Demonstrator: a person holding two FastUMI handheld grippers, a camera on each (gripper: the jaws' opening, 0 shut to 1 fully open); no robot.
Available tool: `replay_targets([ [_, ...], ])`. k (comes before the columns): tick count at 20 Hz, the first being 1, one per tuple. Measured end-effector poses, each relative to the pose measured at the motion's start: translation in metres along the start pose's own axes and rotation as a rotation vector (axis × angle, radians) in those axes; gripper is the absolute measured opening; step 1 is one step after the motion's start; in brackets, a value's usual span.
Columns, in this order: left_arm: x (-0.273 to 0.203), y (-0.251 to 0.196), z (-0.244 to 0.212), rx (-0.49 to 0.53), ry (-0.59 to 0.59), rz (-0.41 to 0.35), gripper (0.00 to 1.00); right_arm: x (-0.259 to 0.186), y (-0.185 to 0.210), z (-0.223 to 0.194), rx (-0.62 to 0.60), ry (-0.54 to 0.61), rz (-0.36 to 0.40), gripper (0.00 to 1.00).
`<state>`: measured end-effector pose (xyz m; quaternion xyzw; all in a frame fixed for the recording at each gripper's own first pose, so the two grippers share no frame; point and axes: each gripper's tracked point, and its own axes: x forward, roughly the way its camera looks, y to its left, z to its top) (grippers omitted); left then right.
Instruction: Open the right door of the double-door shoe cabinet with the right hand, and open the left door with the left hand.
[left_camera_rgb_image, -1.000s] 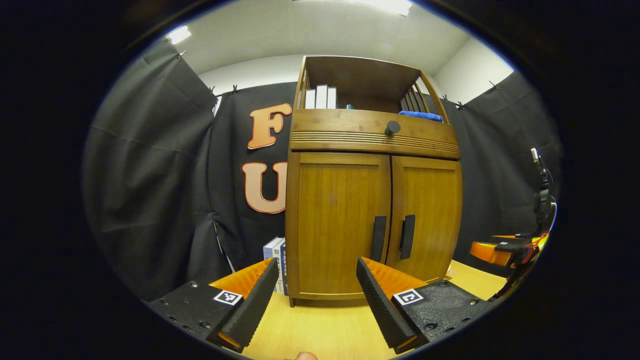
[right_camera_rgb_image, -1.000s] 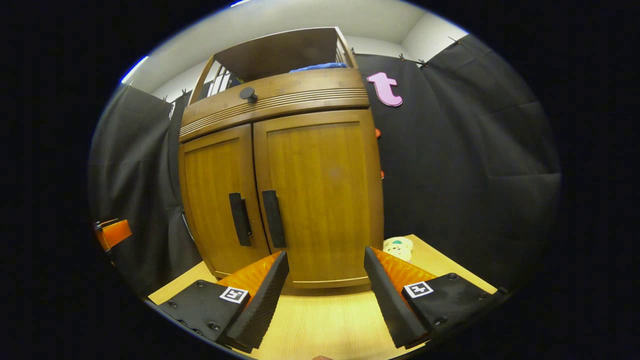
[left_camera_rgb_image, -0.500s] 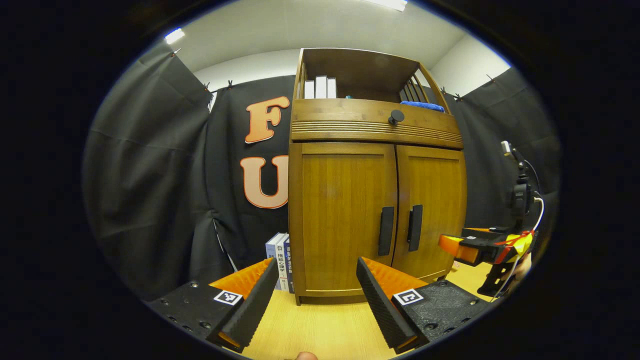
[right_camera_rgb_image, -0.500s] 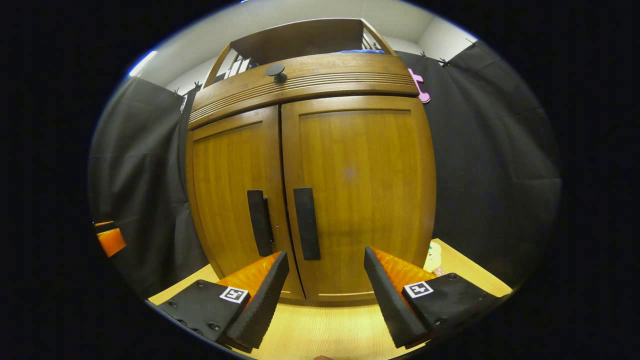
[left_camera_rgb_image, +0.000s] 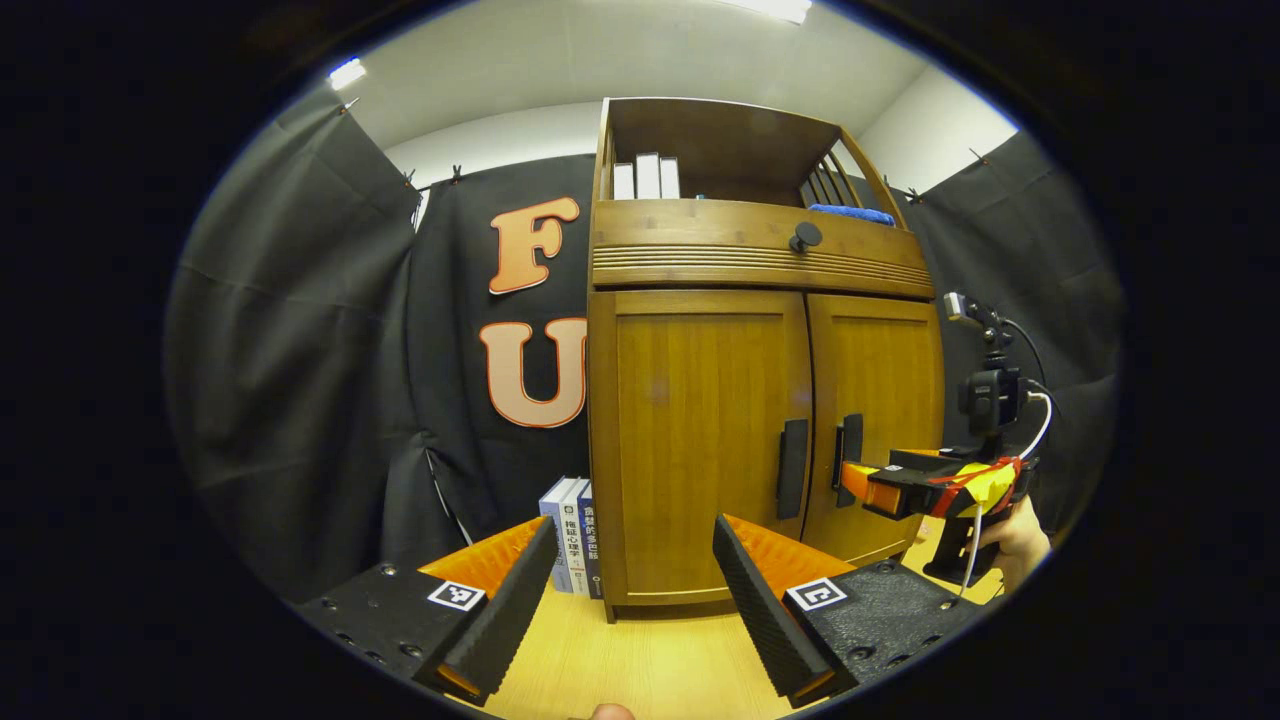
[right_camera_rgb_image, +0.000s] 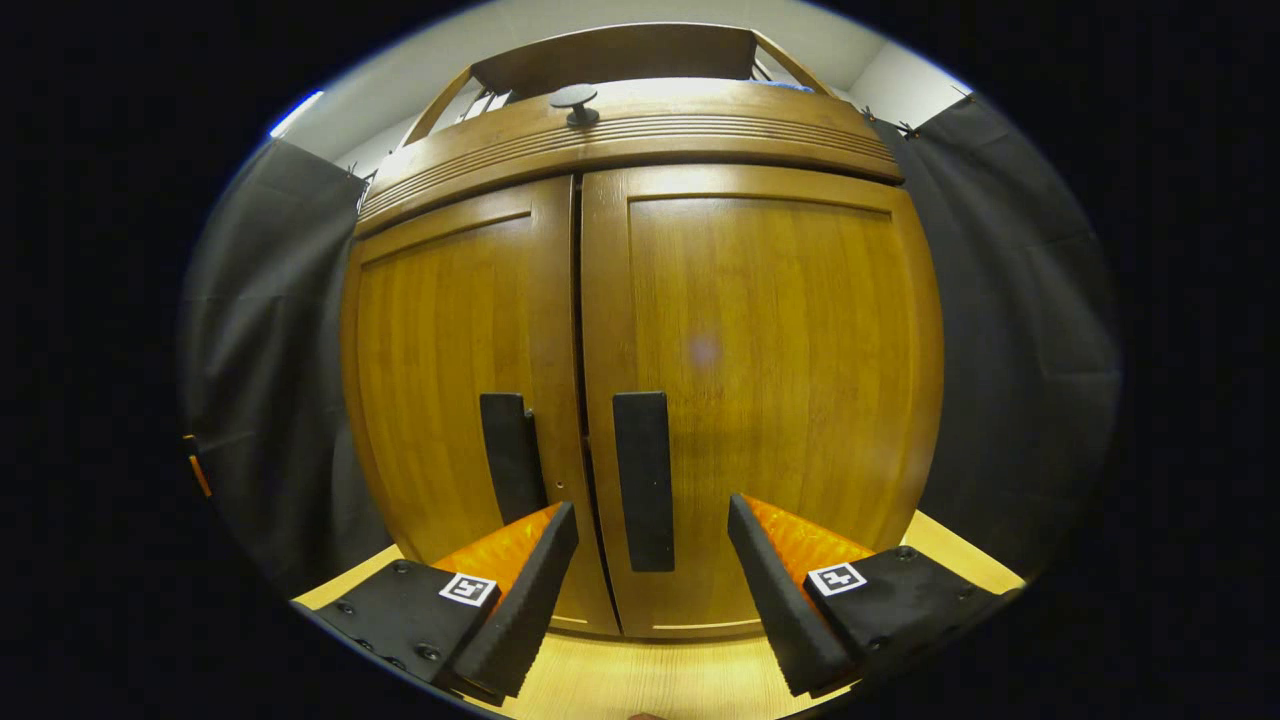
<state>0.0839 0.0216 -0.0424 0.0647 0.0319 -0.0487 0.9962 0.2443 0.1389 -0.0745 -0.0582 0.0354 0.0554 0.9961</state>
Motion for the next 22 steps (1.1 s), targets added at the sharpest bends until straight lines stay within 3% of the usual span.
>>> replay_targets([
  [3, 0.005, 0.001, -0.003, -0.003, 0.002, -0.011, 0.94, 0.012, 0.002, 0.006, -0.001, -0.029, 0.001, 0.98],
  [4, 0.007, 0.001, -0.004, -0.006, 0.008, -0.014, 0.92, 0.015, 0.003, 0.006, -0.008, -0.039, 0.0, 0.89],
  [7, 0.01, 0.004, -0.005, -0.008, 0.01, -0.015, 0.92, 0.023, 0.007, 0.007, -0.016, -0.036, 0.005, 0.89],
  [8, 0.01, 0.006, -0.004, -0.008, 0.011, -0.013, 0.95, 0.026, 0.009, 0.005, -0.012, -0.023, 0.007, 0.86],
  [14, 0.01, 0.016, -0.01, -0.013, 0.023, 0.003, 0.92, 0.035, 0.014, -0.005, 0.003, 0.019, 0.013, 0.6],
  [16, 0.008, 0.018, -0.01, -0.012, 0.024, 0.011, 0.92, 0.034, 0.01, -0.003, -0.002, 0.014, -0.005, 0.61],
  [18, 0.007, 0.019, -0.009, -0.01, 0.021, 0.014, 0.94, 0.041, 0.003, -0.004, -0.004, 0.012, -0.028, 0.7],
  [20, 0.007, 0.017, -0.008, -0.01, 0.021, 0.012, 0.94, 0.043, 0.001, -0.005, 0.008, 0.019, -0.026, 0.41],
  [21, 0.007, 0.016, -0.008, -0.013, 0.022, 0.012, 0.94, 0.046, 0.0, -0.007, 0.006, 0.03, -0.022, 0.36],
  [22, 0.008, 0.016, -0.009, -0.016, 0.021, 0.012, 0.94, 0.046, 0.0, -0.01, 0.008, 0.045, -0.016, 0.48],
])
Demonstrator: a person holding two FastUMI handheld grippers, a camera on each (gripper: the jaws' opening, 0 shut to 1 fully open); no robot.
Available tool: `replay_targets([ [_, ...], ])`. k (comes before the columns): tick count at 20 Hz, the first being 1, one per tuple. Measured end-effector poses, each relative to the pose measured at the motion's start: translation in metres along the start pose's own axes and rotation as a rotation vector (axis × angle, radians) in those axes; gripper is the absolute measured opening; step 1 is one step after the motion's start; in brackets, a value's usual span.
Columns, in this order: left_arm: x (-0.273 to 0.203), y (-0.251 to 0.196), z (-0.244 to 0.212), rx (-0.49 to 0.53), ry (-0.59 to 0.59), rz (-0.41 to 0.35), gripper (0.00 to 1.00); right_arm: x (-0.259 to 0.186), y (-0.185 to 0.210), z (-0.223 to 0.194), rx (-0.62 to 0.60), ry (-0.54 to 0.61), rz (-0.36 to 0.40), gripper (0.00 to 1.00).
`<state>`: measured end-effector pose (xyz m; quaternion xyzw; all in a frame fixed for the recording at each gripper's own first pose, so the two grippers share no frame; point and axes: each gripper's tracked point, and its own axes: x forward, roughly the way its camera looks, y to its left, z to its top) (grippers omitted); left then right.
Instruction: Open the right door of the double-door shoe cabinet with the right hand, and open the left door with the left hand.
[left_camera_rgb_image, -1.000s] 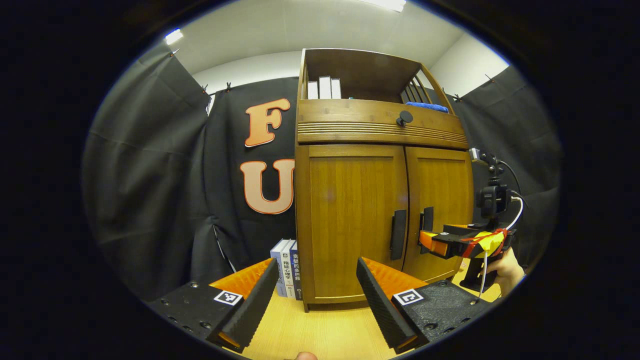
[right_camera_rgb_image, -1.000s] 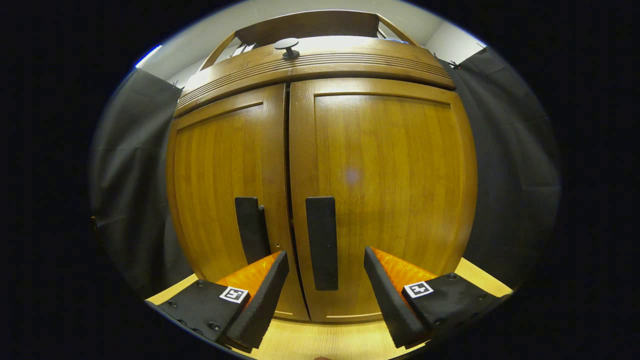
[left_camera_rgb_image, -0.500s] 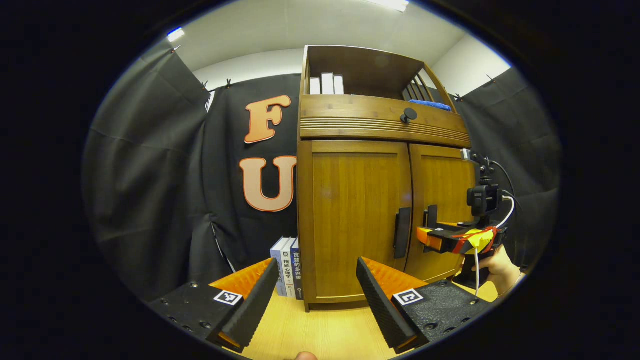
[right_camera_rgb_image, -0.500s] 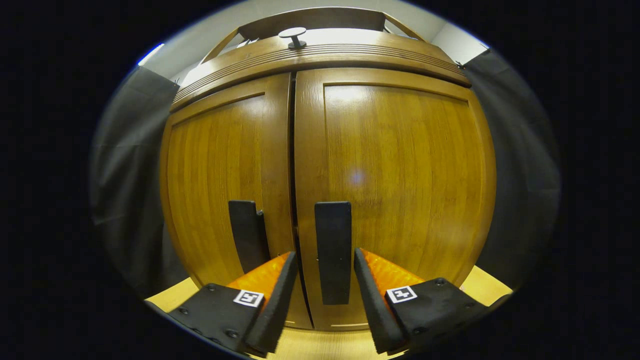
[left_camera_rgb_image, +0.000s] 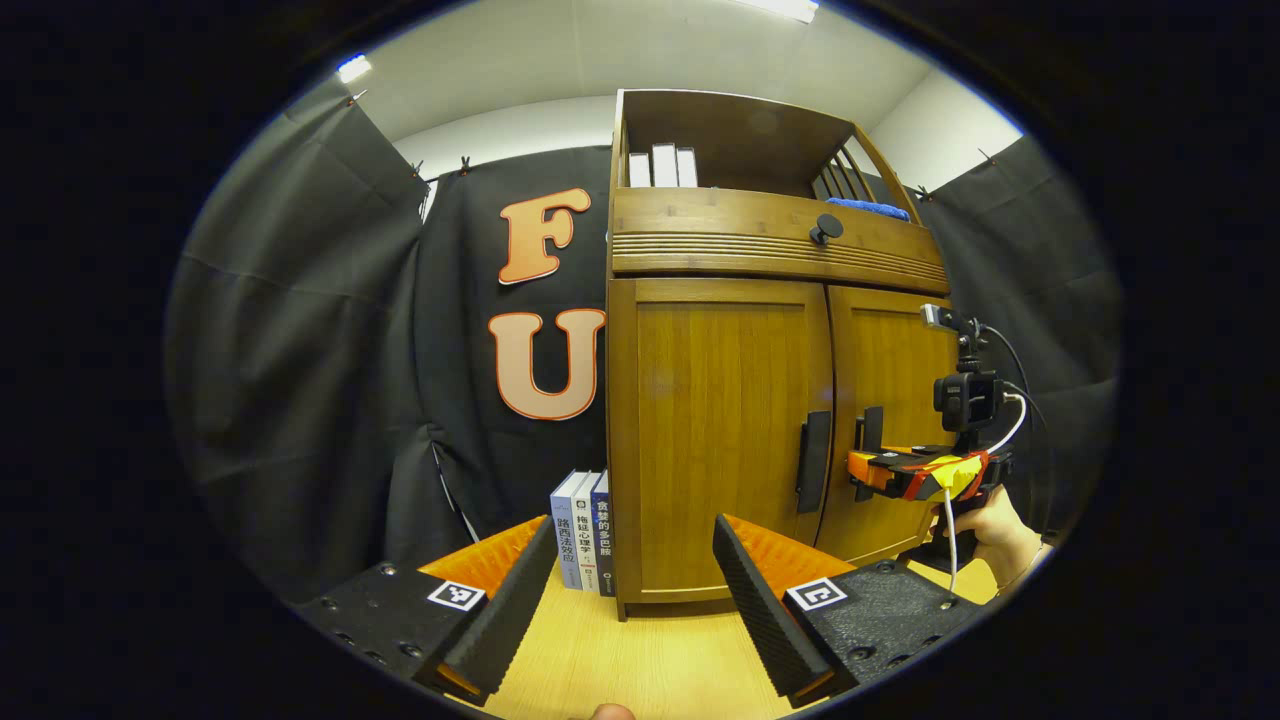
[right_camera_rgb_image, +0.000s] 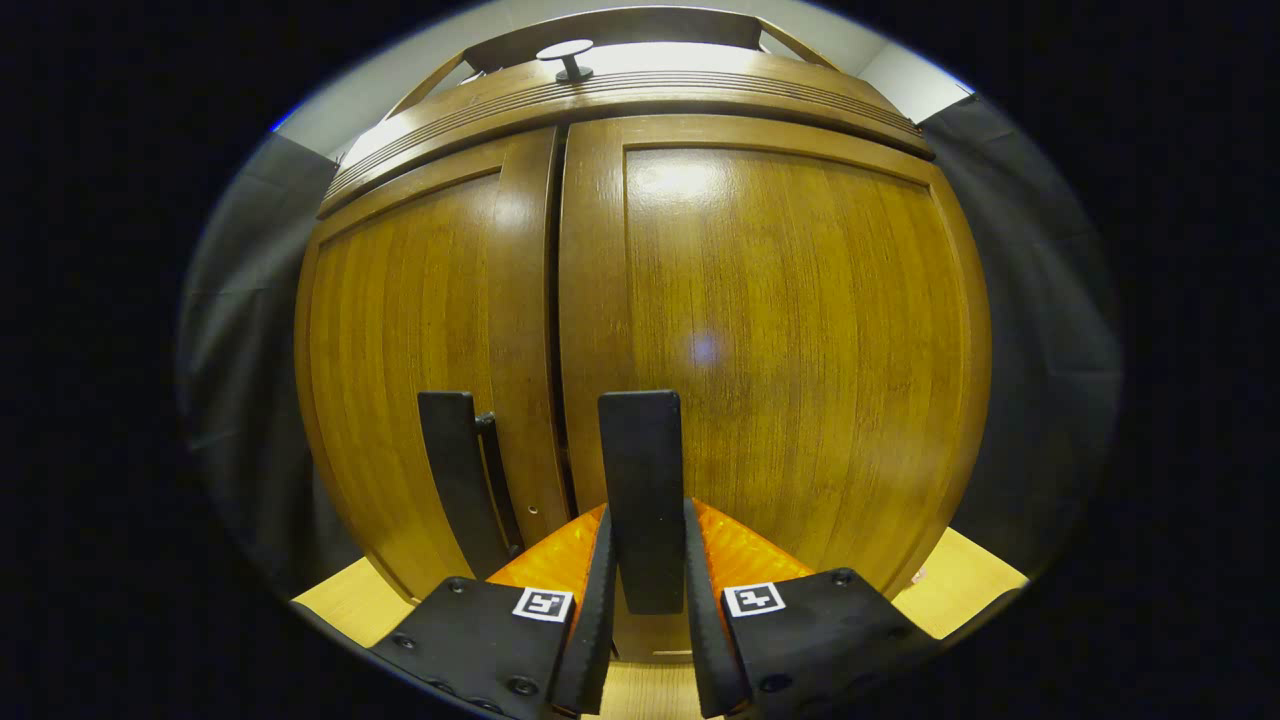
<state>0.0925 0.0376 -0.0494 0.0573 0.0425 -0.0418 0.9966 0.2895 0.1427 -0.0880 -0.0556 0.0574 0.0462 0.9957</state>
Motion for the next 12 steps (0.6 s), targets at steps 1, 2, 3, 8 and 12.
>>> replay_targets([
  [1, 0.002, -0.001, 0.001, -0.004, -0.002, -0.001, 0.92, -0.003, 0.0, -0.002, 0.006, 0.012, 0.009, 0.42],
  [2, 0.002, 0.0, 0.0, -0.01, 0.002, 0.009, 0.92, -0.001, 0.0, -0.001, 0.014, 0.011, 0.015, 0.34],
  [3, 0.002, 0.0, -0.002, -0.019, 0.008, 0.012, 0.92, -0.003, -0.001, -0.002, 0.016, 0.018, 0.02, 0.36],
  [8, -0.008, -0.005, -0.002, -0.028, 0.018, 0.01, 0.95, -0.012, -0.001, 0.003, 0.029, 0.006, 0.029, 0.33],
  [12, -0.016, -0.01, -0.007, -0.027, 0.023, 0.008, 0.92, -0.031, -0.005, 0.011, 0.007, -0.005, 0.037, 0.29],
])
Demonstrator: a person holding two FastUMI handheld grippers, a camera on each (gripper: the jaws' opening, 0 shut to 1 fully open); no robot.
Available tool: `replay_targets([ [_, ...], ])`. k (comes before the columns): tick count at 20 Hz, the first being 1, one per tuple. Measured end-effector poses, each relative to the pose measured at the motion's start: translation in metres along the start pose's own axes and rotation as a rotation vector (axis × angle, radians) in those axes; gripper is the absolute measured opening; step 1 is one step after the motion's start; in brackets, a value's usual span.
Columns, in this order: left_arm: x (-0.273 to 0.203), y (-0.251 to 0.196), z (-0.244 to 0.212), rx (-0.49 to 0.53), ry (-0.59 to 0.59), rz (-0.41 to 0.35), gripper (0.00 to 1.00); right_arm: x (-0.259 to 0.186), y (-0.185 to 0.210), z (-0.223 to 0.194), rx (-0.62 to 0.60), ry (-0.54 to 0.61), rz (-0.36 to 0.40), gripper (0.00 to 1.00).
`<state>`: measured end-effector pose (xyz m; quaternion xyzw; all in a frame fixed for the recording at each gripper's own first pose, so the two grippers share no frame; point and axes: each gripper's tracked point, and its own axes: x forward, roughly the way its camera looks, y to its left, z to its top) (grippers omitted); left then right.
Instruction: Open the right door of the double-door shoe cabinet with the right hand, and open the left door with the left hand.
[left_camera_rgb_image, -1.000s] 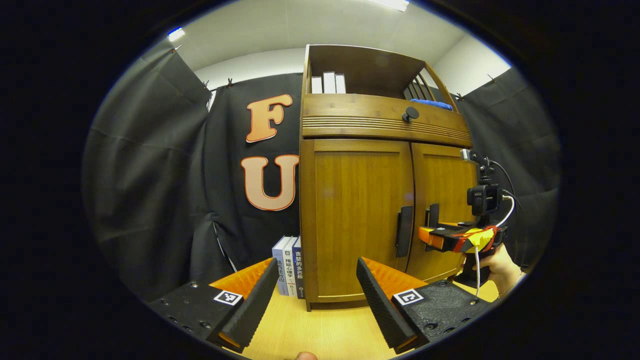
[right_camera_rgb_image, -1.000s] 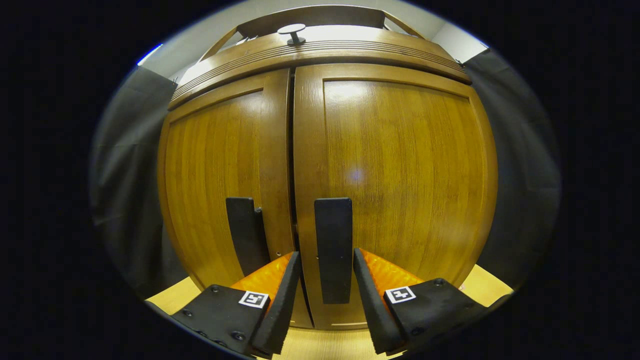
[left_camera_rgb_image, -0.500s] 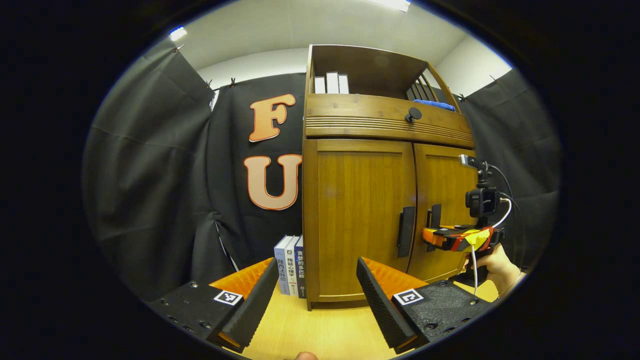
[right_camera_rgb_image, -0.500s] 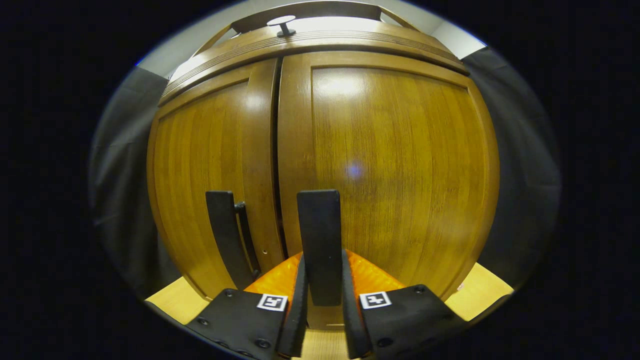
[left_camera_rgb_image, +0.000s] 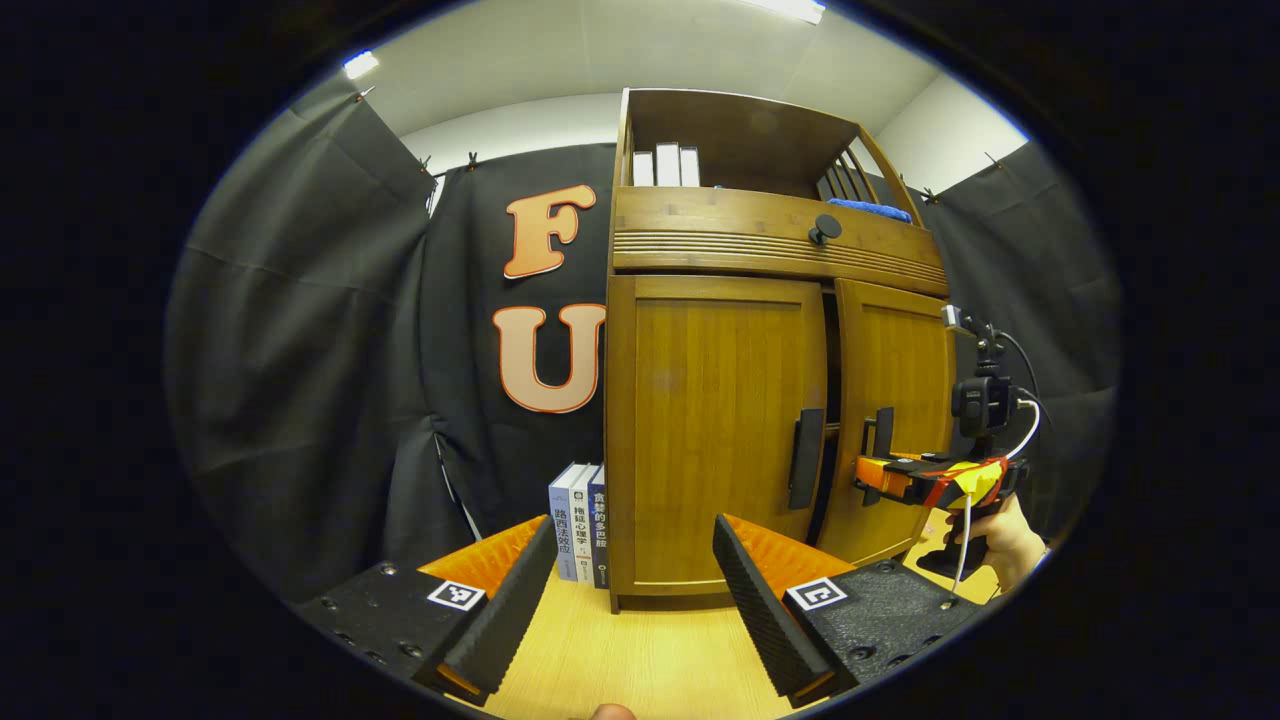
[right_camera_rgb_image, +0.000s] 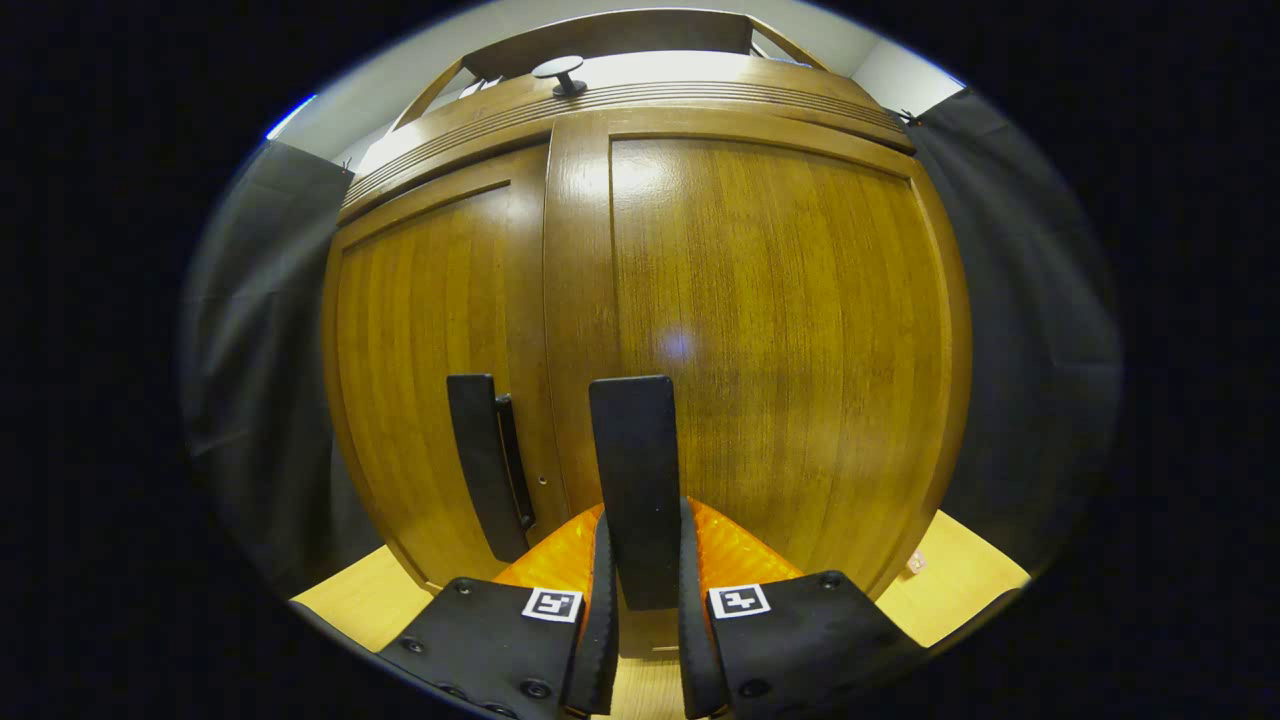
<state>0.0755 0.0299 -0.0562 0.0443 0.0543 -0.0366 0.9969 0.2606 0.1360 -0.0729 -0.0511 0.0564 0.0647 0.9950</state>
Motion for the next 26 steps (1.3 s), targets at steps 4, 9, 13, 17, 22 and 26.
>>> replay_targets([
  [4, -0.006, -0.007, -0.002, -0.018, 0.014, -0.009, 0.92, -0.02, -0.004, 0.003, 0.009, -0.01, 0.029, 0.33],
  [9, -0.014, -0.019, 0.003, -0.015, -0.009, -0.008, 0.95, -0.04, -0.011, 0.009, 0.008, -0.033, 0.042, 0.34],
  [13, -0.022, -0.03, 0.006, -0.017, -0.009, -0.019, 0.95, -0.055, -0.017, 0.01, 0.039, -0.027, 0.057, 0.37],
  [17, -0.029, -0.041, 0.003, -0.018, 0.002, -0.025, 0.92, -0.06, -0.018, 0.013, 0.056, -0.033, 0.063, 0.37],
  [22, -0.034, -0.055, 0.009, -0.021, -0.009, -0.046, 0.92, -0.067, -0.021, 0.024, 0.077, -0.011, 0.07, 0.29],
  [26, -0.038, -0.068, 0.007, -0.033, -0.01, -0.067, 0.92, -0.074, -0.024, 0.033, 0.068, -0.02, 0.072, 0.29],
])
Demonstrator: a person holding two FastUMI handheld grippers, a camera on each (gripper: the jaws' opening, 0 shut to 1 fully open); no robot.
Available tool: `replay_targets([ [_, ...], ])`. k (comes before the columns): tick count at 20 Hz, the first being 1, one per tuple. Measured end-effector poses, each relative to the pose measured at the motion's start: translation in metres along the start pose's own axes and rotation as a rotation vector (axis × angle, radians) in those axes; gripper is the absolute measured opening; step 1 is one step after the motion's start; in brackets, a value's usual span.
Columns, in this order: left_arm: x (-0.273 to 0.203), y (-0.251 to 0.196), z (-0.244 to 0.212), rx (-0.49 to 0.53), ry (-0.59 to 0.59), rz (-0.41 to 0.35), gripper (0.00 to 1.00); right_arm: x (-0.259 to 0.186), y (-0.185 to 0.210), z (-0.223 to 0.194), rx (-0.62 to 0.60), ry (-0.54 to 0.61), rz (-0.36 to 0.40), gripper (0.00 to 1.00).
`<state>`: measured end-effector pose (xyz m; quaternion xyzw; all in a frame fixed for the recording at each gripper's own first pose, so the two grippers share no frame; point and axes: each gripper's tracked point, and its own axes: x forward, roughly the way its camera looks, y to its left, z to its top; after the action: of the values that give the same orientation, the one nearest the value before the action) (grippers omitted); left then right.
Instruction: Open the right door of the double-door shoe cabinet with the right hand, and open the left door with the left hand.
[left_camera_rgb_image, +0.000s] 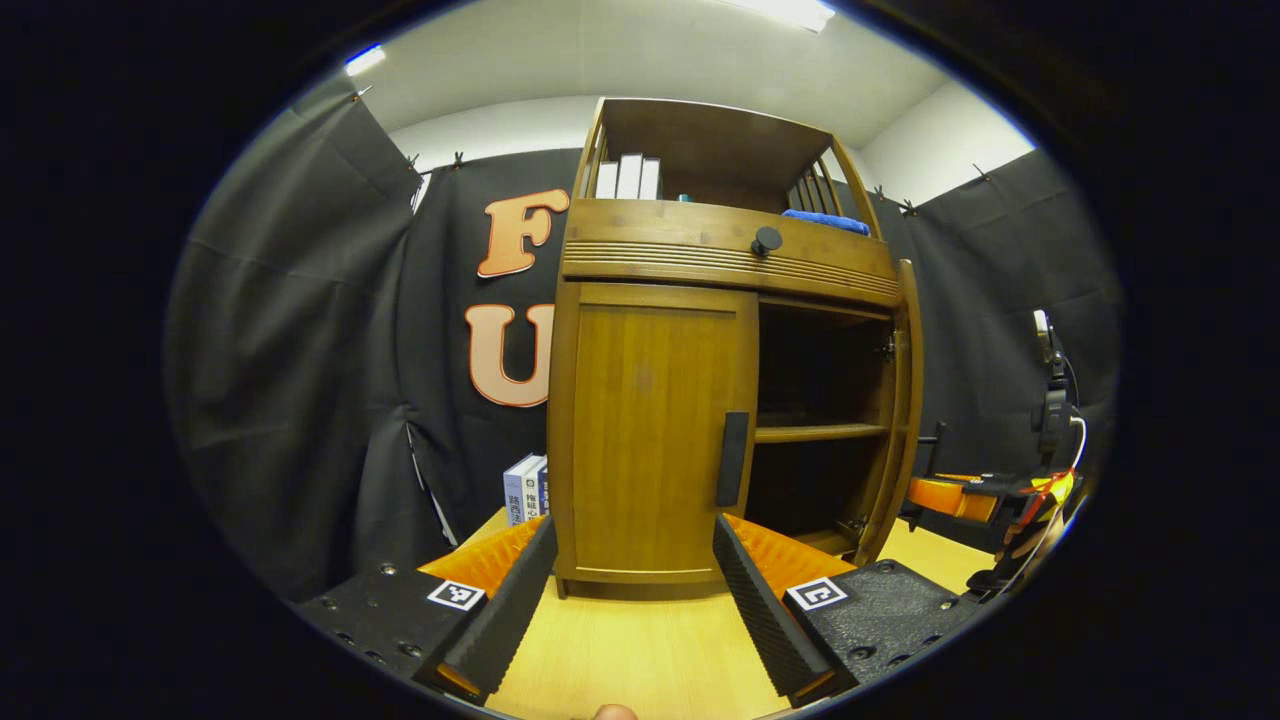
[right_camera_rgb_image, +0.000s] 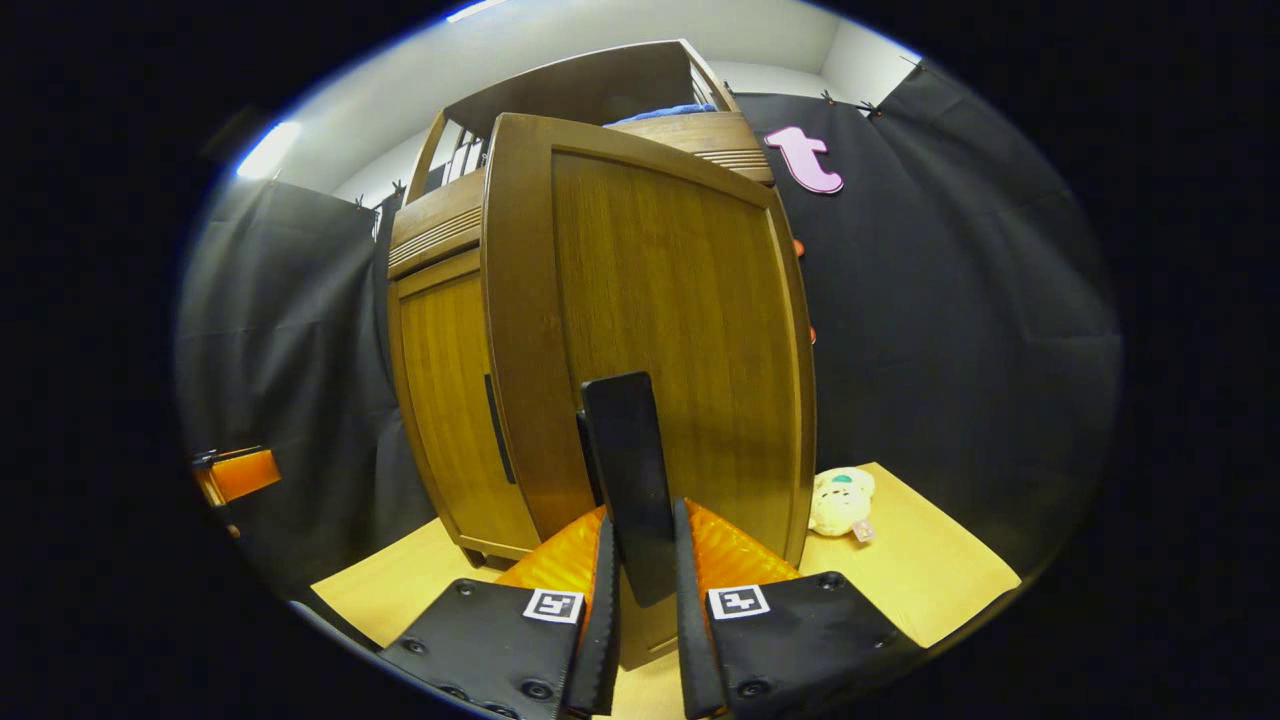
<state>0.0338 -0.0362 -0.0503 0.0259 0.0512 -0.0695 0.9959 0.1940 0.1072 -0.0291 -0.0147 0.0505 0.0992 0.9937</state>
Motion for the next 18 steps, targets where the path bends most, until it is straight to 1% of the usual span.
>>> replay_targets([
  [1, 0.0, -0.003, -0.001, 0.004, 0.004, -0.004, 0.95, -0.001, 0.0, 0.003, 0.0, -0.004, -0.002, 0.31],
  [2, 0.001, -0.005, -0.002, 0.01, 0.008, -0.005, 0.92, -0.003, -0.001, 0.004, 0.005, -0.006, -0.007, 0.32],
  [5, 0.0, -0.014, -0.004, 0.011, 0.017, -0.013, 0.92, -0.008, -0.006, 0.006, 0.017, -0.025, -0.011, 0.23],
  [6, 0.001, -0.018, -0.004, 0.009, 0.018, -0.017, 0.95, -0.01, -0.009, 0.007, 0.014, -0.03, -0.017, 0.19],
  [7, 0.0, -0.021, -0.003, 0.009, 0.018, -0.019, 0.95, -0.013, -0.012, 0.008, 0.007, -0.031, -0.028, 0.28],
  [8, -0.001, -0.024, -0.003, 0.009, 0.017, -0.022, 0.95, -0.015, -0.016, 0.009, -0.002, -0.034, -0.044, 0.23],
  [9, -0.001, -0.027, -0.001, 0.011, 0.013, -0.025, 0.95, -0.016, -0.021, 0.01, -0.014, -0.036, -0.058, 0.23],
  [10, 0.0, -0.03, 0.001, 0.014, 0.009, -0.029, 0.95, -0.019, -0.029, 0.01, -0.02, -0.034, -0.083, 0.18],
  [11, 0.001, -0.033, 0.002, 0.016, 0.006, -0.032, 0.95, -0.02, -0.034, 0.012, -0.026, -0.044, -0.101, 0.19],
  [12, 0.001, -0.037, 0.003, 0.017, 0.002, -0.035, 0.95, -0.024, -0.039, 0.011, -0.036, -0.039, -0.108, 0.14],
  [13, 0.002, -0.041, 0.005, 0.017, -0.004, -0.038, 0.95, -0.025, -0.041, 0.013, -0.034, -0.044, -0.109, 0.14],
  [14, 0.003, -0.045, 0.007, 0.018, -0.009, -0.04, 0.95, -0.026, -0.043, 0.013, -0.029, -0.045, -0.111, 0.19],
  [16, 0.005, -0.054, 0.008, 0.019, -0.016, -0.046, 0.92, -0.028, -0.046, 0.014, -0.028, -0.046, -0.116, 0.1],
  [17, 0.006, -0.059, 0.008, 0.017, -0.018, -0.051, 0.95, -0.029, -0.048, 0.015, -0.026, -0.047, -0.118, 0.14],
  [18, 0.008, -0.063, 0.006, 0.017, -0.014, -0.054, 0.95, -0.03, -0.051, 0.016, -0.022, -0.049, -0.119, 0.14],
])
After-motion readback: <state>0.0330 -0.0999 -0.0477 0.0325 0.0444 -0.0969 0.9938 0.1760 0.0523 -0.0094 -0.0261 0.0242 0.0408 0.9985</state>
